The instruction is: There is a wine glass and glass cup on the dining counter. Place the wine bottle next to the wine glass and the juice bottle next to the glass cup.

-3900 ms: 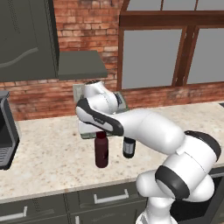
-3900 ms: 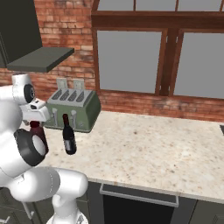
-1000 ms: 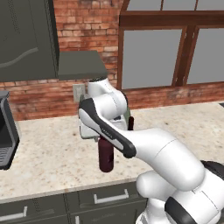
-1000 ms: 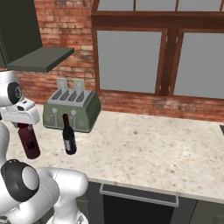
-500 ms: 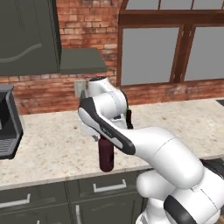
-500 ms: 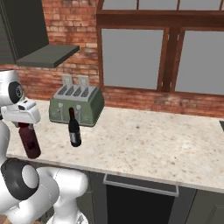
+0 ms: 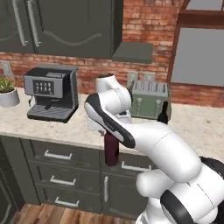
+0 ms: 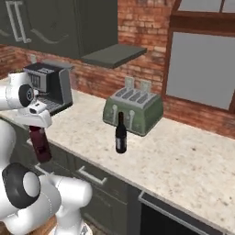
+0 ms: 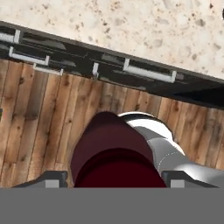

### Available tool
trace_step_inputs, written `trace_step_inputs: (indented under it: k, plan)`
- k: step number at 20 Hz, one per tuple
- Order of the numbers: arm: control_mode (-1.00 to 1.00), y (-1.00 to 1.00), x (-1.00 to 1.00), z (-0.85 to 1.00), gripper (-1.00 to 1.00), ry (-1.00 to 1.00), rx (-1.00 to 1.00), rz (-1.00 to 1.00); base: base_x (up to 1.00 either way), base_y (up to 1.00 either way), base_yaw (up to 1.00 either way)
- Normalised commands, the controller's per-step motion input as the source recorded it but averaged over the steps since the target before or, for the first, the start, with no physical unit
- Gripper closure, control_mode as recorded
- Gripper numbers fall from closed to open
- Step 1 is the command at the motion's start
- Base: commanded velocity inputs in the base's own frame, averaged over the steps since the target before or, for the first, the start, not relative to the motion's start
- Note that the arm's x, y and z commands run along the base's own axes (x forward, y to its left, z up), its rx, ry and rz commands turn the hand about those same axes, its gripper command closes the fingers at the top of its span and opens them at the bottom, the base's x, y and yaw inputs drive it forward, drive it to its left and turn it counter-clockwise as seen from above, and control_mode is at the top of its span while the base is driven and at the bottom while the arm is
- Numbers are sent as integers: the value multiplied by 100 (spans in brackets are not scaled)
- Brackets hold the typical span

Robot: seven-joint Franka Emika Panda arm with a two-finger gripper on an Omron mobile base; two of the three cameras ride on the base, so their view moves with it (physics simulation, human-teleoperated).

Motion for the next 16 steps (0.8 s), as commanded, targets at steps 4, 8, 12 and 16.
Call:
trace_step_inputs:
  k: [4,8,12,16]
  plan:
    - [100,0,0,0,100,0,0,0,-3,0,100]
    - [100,0,0,0,100,0,0,0,-1,0,100]
    - [100,0,0,0,100,0,0,0,0,0,100]
    - [100,0,0,0,100,0,0,0,0,0,100]
